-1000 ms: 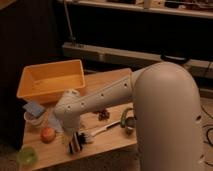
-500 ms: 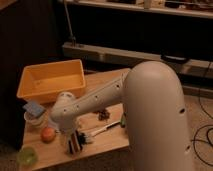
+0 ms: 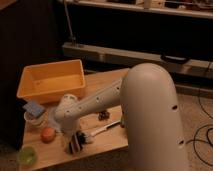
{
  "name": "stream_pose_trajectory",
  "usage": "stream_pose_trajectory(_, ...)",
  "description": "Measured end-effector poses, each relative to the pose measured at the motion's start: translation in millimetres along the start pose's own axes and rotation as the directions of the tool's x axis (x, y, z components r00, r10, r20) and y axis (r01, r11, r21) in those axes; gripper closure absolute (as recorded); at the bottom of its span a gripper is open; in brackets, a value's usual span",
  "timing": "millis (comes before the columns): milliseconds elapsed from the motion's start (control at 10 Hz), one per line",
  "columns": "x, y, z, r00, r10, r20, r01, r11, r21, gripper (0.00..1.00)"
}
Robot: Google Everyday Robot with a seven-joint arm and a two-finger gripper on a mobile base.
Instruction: Place eraser in plastic cup
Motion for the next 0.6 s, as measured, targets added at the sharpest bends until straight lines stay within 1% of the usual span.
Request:
stream_pose_trajectory(300,-8.2,1.2,-3.5,1.000,-0.023,0.006,0.023,1.000,-0.002,0.68)
stream_pose_trajectory(500,-14.0,4.6,-4.2,0.999,-0.044,-0.001,0.044,0.999,-0.011,0.88)
stream_pose_trajectory(600,-15.5,5.7,-4.9,0.999,-0.054,-0.005,0.054,0.998,-0.015,0.97)
